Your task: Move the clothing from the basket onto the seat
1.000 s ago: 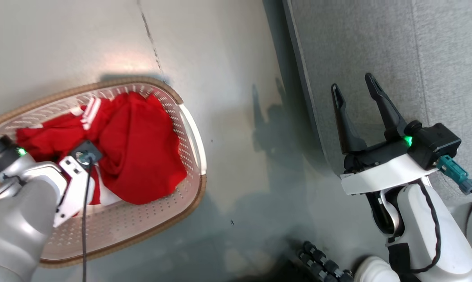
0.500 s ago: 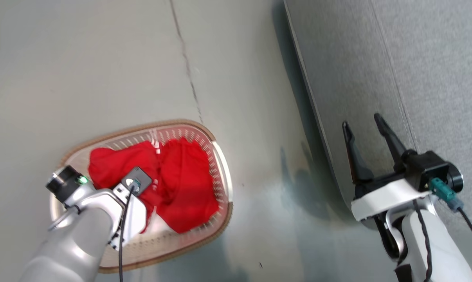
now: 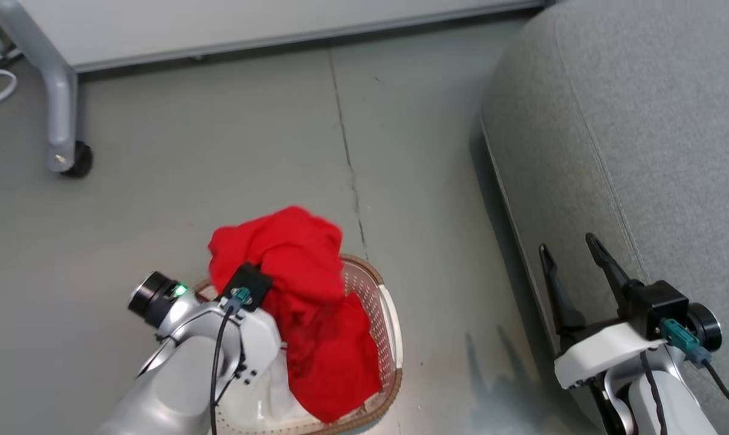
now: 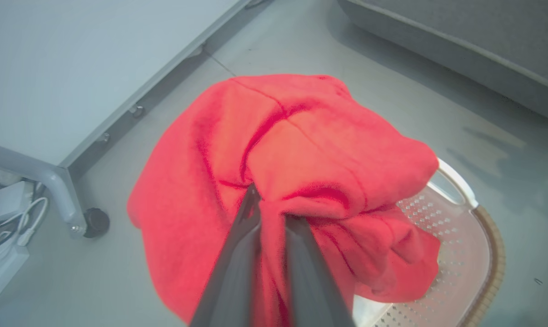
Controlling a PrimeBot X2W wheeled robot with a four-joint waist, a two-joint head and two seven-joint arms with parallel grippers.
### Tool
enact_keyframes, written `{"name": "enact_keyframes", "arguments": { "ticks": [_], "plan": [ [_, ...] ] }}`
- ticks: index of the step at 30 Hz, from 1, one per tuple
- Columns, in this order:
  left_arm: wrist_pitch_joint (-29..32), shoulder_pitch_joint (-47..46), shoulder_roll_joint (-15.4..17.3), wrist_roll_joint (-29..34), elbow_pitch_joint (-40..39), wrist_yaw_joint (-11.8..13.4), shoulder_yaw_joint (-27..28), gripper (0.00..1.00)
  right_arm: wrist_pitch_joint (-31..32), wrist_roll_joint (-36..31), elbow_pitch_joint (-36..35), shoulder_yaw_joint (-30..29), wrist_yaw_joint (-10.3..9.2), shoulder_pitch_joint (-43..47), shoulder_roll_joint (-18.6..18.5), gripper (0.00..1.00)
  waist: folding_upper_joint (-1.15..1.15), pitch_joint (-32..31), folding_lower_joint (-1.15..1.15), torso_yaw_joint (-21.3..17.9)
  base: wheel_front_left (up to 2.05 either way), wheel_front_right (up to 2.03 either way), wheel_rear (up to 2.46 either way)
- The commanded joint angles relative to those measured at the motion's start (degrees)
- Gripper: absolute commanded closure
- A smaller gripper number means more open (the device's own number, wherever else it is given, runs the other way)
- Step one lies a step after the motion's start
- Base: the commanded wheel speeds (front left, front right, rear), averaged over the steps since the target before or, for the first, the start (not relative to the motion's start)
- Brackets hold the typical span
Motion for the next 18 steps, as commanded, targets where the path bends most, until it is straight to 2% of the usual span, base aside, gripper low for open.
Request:
{"name": "enact_keyframes", "arguments": {
  "ticks": [1, 4, 11, 16, 18],
  "plan": [
    [-0.27, 1.5, 0.3, -0.74, -4.4, 1.1, 0.91, 1.0, -0.28, -0.4, 0.38, -0.39, 0.01, 1.09, -0.68, 0.0, 0.0, -3.79, 0.0, 2.44, 0.0, 0.0, 0.0],
    [-0.29, 3.96, 1.25, -2.05, -12.77, 2.58, 3.07, 1.0, -0.28, -0.46, 0.55, -0.49, 0.01, 2.29, -1.04, 0.0, 0.0, -6.17, 0.0, 3.06, 0.0, 0.0, 0.0],
    [-0.25, 9.09, 1.12, -3.79, -31.48, 6.63, 10.23, 1.0, -0.28, 1.37, 0.51, -1.46, 0.01, 4.69, -0.84, 0.0, 0.0, -10.78, 0.0, 3.28, 0.0, 0.0, 0.0],
    [-0.25, 12.11, -0.15, -4.47, -43.09, 7.31, 15.37, 1.0, -0.28, 1.57, 0.01, -0.77, 0.01, 5.87, -0.6, 0.0, 0.0, -12.59, 0.0, 2.79, 0.0, 0.0, 0.0],
    [-0.25, 12.46, -0.45, -4.63, -45.25, 7.46, 16.48, 1.0, -0.28, 1.48, -0.21, -0.67, 0.01, 5.94, -0.6, 0.0, 0.0, -12.7, 0.0, 2.73, 0.0, 0.0, 0.0]
  ]
}}
